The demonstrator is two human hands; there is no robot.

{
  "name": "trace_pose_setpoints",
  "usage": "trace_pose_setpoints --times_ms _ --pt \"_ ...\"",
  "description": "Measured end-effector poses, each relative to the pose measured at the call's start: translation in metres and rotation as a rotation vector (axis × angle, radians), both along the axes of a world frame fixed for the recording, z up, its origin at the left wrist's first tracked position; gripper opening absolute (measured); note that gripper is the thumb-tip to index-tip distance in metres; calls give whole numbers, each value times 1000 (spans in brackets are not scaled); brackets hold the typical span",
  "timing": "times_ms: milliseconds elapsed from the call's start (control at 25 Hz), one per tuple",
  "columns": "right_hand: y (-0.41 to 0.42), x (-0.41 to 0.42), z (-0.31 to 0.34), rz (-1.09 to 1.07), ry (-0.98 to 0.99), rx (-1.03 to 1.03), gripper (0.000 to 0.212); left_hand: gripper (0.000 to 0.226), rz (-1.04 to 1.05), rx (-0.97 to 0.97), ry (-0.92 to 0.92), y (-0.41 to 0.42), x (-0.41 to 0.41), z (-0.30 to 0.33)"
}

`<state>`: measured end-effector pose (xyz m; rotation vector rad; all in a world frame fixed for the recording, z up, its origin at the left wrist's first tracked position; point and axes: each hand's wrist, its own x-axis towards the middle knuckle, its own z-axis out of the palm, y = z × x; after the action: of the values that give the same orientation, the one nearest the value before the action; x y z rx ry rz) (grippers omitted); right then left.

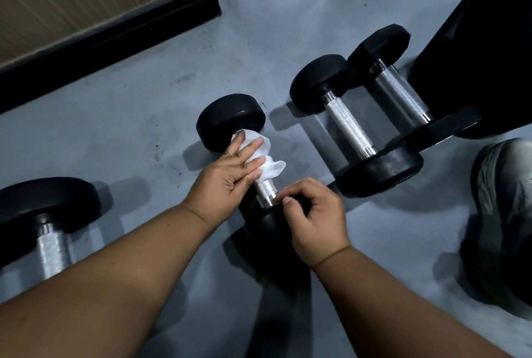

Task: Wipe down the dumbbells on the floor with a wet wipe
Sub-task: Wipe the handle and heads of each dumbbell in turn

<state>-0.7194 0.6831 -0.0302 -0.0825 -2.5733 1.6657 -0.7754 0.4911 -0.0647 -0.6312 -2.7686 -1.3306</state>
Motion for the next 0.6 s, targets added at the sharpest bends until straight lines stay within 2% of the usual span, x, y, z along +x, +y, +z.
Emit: trace_pose_setpoints --times_ms 80,120,200,280,360,440,520,600 --pt "7 -8 13 -18 -164 -59 30 33 -16 5 -12 5 -4 3" --pt "7 -8 21 -22 -158 27 34 34 -34 4 -31 4 -10 4" --pt "-3 -4 32 11 24 313 34 37 -66 -26 -40 4 -24 7" --pt "-16 3 31 32 176 484 27 39 -67 -61 -13 8 -27 6" --pt "-20 3 22 -41 262 575 22 36 -50 -28 -27 22 -12 6" --pt "-21 2 15 -94 308 578 21 32 -69 41 -128 35 9 9" --pt "-25 5 18 -91 329 585 20 31 -180 44 -24 28 14 9" --pt "-31 8 19 -68 327 604 19 32 -334 -57 128 8 1 4"
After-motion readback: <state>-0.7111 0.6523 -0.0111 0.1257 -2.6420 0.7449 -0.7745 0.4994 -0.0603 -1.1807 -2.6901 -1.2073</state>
